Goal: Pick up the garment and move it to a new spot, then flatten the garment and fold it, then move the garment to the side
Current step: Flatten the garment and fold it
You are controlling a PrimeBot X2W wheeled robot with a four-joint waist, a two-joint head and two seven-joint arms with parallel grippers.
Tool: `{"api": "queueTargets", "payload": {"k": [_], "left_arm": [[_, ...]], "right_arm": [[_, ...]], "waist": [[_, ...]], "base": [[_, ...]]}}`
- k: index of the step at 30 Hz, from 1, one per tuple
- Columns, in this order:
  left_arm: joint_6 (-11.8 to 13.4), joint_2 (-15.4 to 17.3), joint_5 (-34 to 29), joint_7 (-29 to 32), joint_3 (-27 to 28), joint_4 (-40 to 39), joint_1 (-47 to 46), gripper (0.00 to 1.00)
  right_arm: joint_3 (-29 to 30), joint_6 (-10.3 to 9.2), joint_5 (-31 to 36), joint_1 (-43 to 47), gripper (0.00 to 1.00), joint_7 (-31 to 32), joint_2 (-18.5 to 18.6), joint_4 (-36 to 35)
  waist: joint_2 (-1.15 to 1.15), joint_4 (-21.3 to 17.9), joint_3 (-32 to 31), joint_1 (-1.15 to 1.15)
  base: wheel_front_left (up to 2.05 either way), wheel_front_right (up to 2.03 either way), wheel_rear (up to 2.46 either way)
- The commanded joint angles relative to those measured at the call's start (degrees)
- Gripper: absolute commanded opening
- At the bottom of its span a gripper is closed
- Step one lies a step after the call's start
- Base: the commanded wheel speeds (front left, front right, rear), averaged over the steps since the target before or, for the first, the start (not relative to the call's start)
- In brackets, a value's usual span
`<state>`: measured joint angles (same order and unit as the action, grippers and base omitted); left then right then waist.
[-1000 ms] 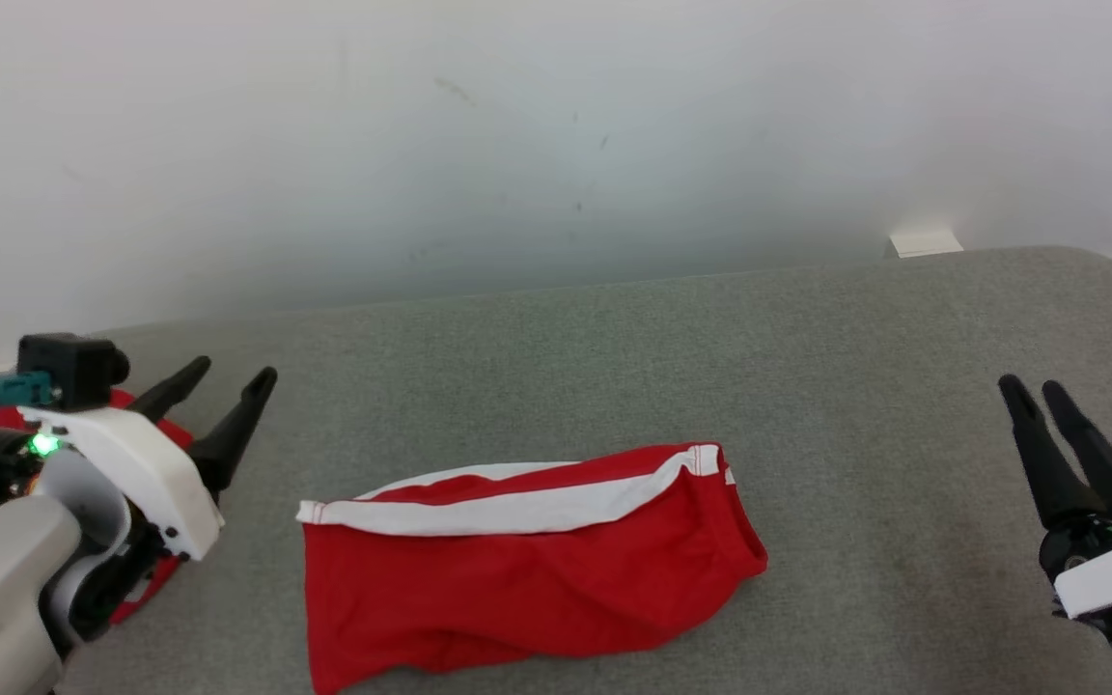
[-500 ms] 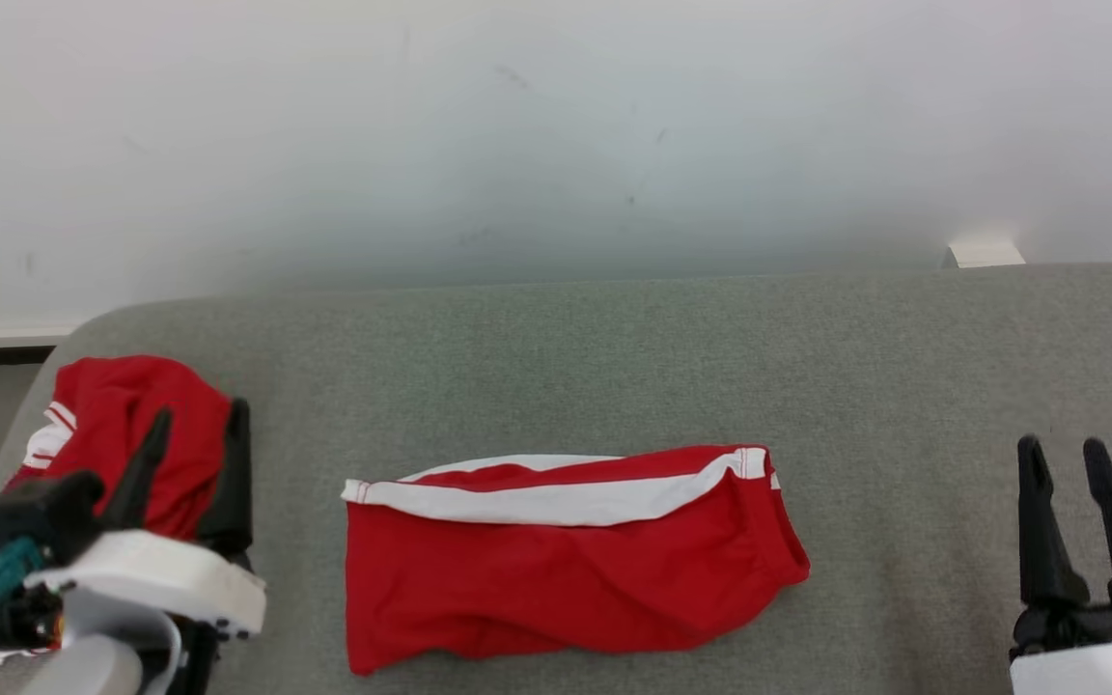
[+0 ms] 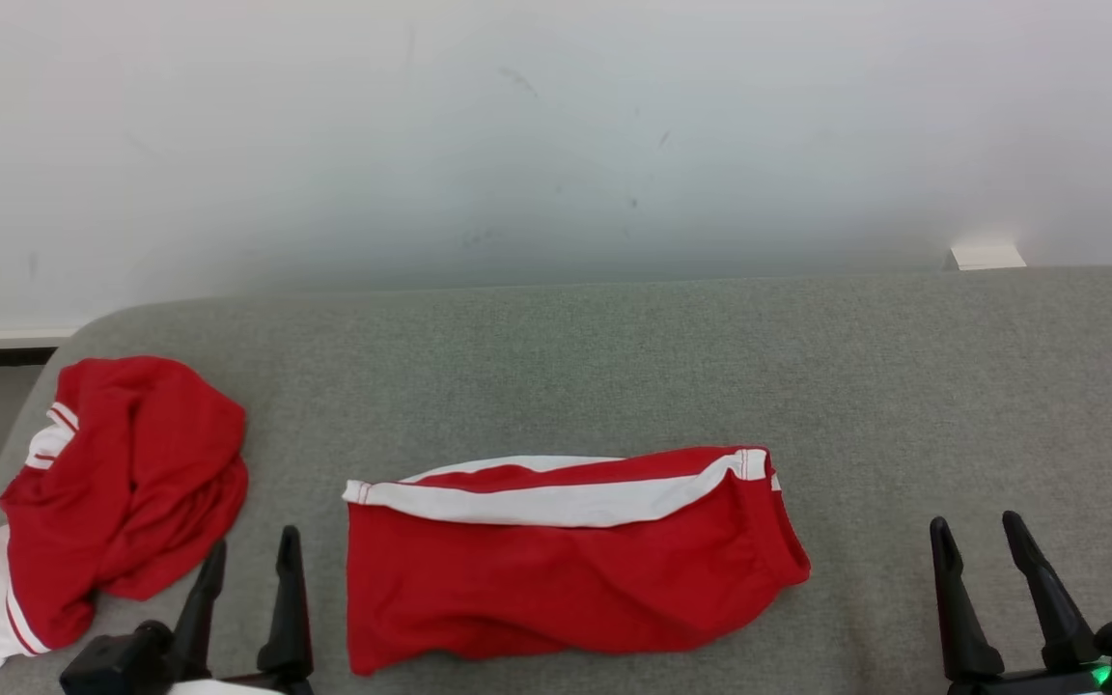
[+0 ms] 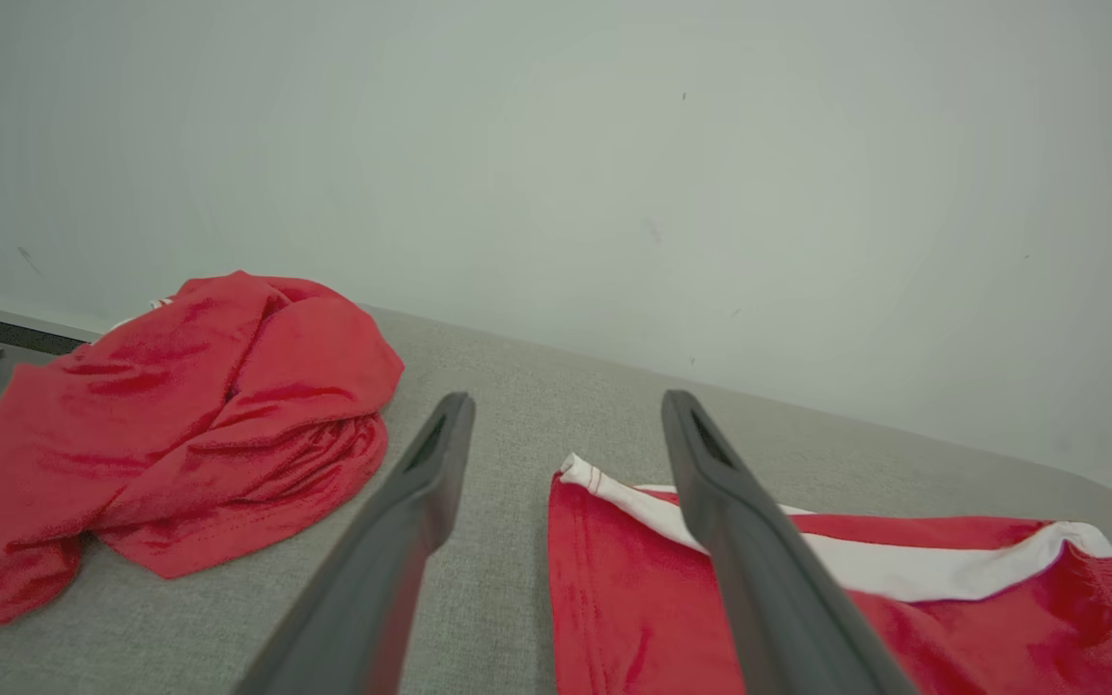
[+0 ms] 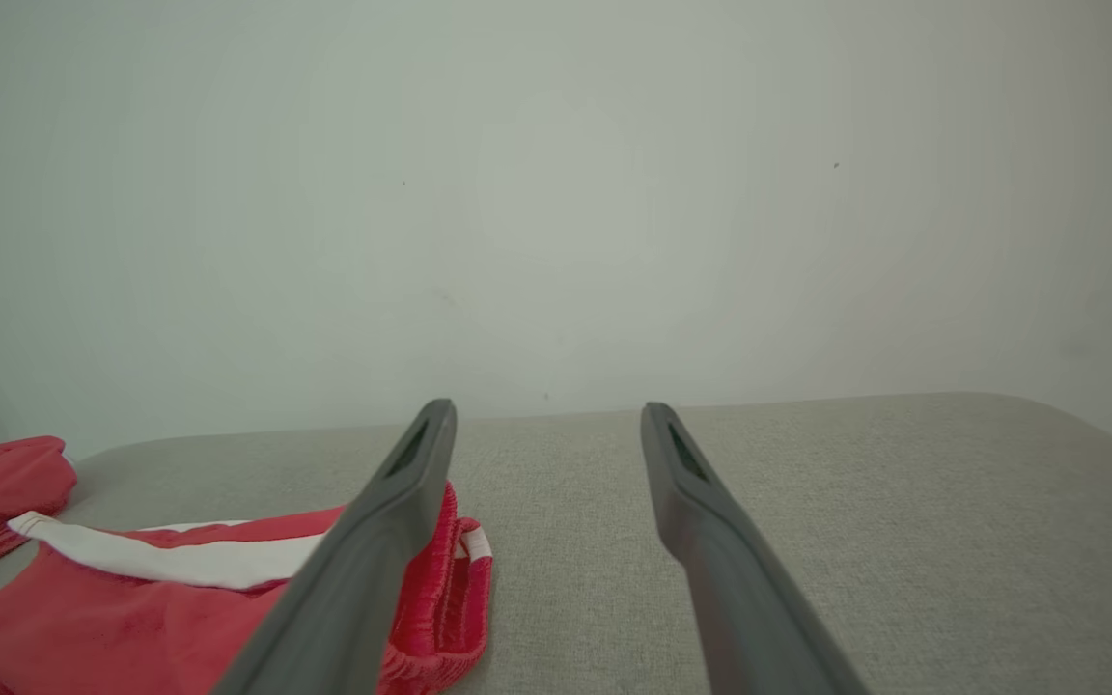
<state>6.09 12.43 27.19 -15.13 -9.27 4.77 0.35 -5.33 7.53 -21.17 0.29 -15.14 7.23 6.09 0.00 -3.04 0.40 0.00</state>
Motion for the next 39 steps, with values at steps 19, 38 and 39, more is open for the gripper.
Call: {"api": "queueTargets", "payload": {"k": [19, 38, 39], "left_arm": [[-11.85, -7.77, -9.98, -0.01, 6.40, 6.51, -2.42, 1.00], [-13.48, -8.76, -11.48, -0.01, 6.56, 9.24, -3.80, 1.00], [-13.51, -8.69, -11.40, -0.01, 6.67, 9.32, -3.93, 1.00]], "right_arm": [[-6.01, -0.11, 0.85, -15.32, 1.00, 7.43, -1.24, 23.68], [-1.80, -0.11, -2.29, -23.95, 1.00, 8.67, -1.42, 47.45], [-1.96, -0.11, -3.01, -24.40, 1.00, 9.16, -1.47, 48.22]], "waist": [[0.00, 7.08, -1.31, 0.00], [0.00, 13.54, 1.27, 0.00], [0.00, 13.82, 1.51, 0.00]], "base": [[0.00, 0.00, 0.00], [0.00, 0.00, 0.00], [0.00, 0.00, 0.00]]}}
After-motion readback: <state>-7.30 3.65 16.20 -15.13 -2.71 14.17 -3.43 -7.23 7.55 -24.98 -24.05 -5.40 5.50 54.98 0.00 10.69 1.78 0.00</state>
